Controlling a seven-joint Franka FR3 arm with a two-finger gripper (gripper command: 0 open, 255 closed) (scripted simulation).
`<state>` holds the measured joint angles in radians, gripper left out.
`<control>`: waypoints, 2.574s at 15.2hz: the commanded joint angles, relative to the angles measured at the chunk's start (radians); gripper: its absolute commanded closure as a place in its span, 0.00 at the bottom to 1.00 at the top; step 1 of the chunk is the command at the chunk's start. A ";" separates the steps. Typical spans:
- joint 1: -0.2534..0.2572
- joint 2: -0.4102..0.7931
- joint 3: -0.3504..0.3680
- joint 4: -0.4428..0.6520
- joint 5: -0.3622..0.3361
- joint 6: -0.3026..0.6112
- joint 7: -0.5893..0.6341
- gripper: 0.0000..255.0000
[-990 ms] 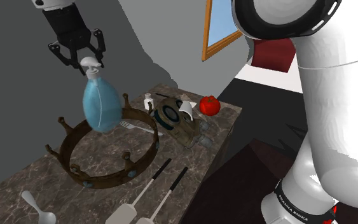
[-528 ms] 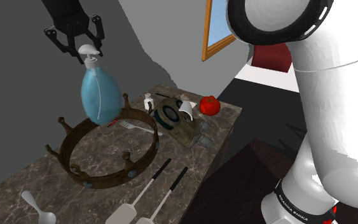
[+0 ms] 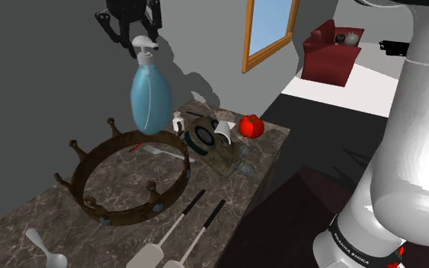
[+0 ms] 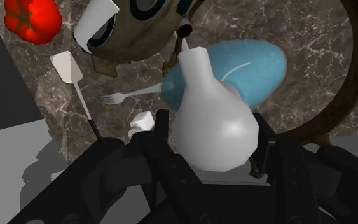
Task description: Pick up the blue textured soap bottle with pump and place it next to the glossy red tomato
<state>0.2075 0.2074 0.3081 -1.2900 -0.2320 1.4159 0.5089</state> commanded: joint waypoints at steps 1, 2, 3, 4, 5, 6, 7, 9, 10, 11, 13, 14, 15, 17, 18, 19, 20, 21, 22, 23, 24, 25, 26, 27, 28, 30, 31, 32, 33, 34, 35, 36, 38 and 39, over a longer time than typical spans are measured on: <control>-0.033 -0.076 -0.012 -0.081 0.022 0.016 -0.037 1.00; -0.046 -0.108 -0.020 -0.110 0.031 0.018 -0.057 1.00; -0.059 -0.139 -0.028 -0.137 0.039 0.019 -0.077 1.00; -0.071 -0.169 -0.037 -0.162 0.046 0.019 -0.097 1.00; -0.082 -0.197 -0.047 -0.185 0.053 0.017 -0.118 1.00; -0.093 -0.225 -0.057 -0.206 0.059 0.016 -0.139 1.00; -0.103 -0.251 -0.068 -0.225 0.064 0.013 -0.160 1.00; -0.121 -0.301 -0.091 -0.259 0.072 0.006 -0.204 1.00; -0.130 -0.324 -0.103 -0.274 0.075 0.001 -0.226 1.00; -0.139 -0.347 -0.116 -0.287 0.077 -0.004 -0.248 1.00; -0.155 -0.388 -0.141 -0.309 0.079 -0.016 -0.292 1.00; -0.162 -0.408 -0.155 -0.319 0.079 -0.022 -0.315 1.00; -0.170 -0.426 -0.168 -0.326 0.078 -0.029 -0.337 1.00; -0.184 -0.459 -0.196 -0.338 0.075 -0.043 -0.383 1.00; -0.192 -0.475 -0.210 -0.342 0.072 -0.051 -0.406 1.00; -0.198 -0.489 -0.224 -0.344 0.069 -0.059 -0.429 1.00; -0.205 -0.502 -0.238 -0.346 0.066 -0.067 -0.452 1.00; -0.212 -0.514 -0.252 -0.346 0.062 -0.075 -0.476 1.00; -0.219 -0.525 -0.267 -0.345 0.058 -0.083 -0.500 1.00; -0.226 -0.535 -0.282 -0.342 0.053 -0.092 -0.524 1.00; -0.233 -0.545 -0.297 -0.339 0.048 -0.100 -0.548 1.00; -0.240 -0.553 -0.312 -0.334 0.043 -0.109 -0.572 1.00; -0.246 -0.559 -0.327 -0.328 0.038 -0.117 -0.596 1.00; -0.253 -0.565 -0.342 -0.321 0.032 -0.126 -0.621 1.00; -0.259 -0.570 -0.358 -0.312 0.027 -0.135 -0.646 1.00; -0.273 -0.576 -0.389 -0.292 0.015 -0.152 -0.697 1.00; -0.278 -0.577 -0.402 -0.282 0.010 -0.159 -0.718 1.00; -0.278 -0.587 -0.403 -0.306 0.010 -0.145 -0.714 1.00; -0.278 -0.596 -0.403 -0.330 0.010 -0.130 -0.711 1.00; -0.277 -0.606 -0.403 -0.354 0.010 -0.116 -0.708 1.00; -0.277 -0.614 -0.404 -0.376 0.010 -0.103 -0.705 1.00; -0.277 -0.623 -0.404 -0.399 0.010 -0.089 -0.702 1.00; -0.277 -0.639 -0.405 -0.443 0.010 -0.062 -0.697 1.00; -0.277 -0.647 -0.405 -0.464 0.009 -0.048 -0.694 1.00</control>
<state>-0.0696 -0.4288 -0.0972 -1.7311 -0.2222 1.3543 -0.1879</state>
